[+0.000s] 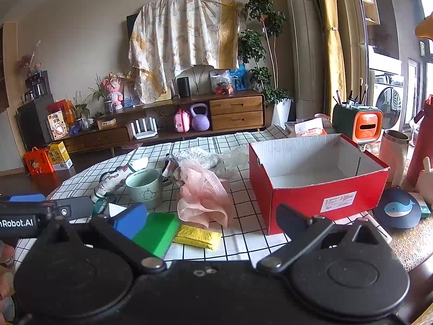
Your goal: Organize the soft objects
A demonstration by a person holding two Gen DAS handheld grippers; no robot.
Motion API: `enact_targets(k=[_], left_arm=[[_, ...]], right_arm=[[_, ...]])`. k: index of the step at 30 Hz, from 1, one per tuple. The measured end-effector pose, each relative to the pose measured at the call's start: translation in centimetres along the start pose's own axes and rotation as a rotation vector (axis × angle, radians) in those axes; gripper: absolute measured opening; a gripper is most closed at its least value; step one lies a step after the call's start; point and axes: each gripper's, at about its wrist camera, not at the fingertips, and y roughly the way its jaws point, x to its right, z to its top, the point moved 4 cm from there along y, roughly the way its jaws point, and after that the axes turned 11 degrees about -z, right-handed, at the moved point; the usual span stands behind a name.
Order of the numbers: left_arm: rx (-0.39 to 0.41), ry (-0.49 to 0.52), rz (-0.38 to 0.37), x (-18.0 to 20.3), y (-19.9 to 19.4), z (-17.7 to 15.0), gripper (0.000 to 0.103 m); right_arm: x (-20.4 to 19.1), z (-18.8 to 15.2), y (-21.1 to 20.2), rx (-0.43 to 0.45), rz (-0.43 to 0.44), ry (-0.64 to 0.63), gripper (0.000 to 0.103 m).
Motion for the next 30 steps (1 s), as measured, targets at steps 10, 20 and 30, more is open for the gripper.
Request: enact_targets(k=[10, 20, 30], left_arm=[[-0.001, -0.003, 0.001, -0.1, 0.0, 0.0, 0.103], [0.002, -0.005, 0.001, -0.2, -0.1, 0.0, 0.103], [0.011, -0.031, 0.003, -1.3, -0.5, -0.2, 0.103]], right_arm=[[-0.3, 0.0, -0.1, -0.002, 0.010, -0.004, 0.102], [-0.3, 0.1, -0.1, -0.002, 0.009, -0.004, 0.101], [-1.0, 0.2, -0.5, 0.002, 0.012, -0.012, 0.098]])
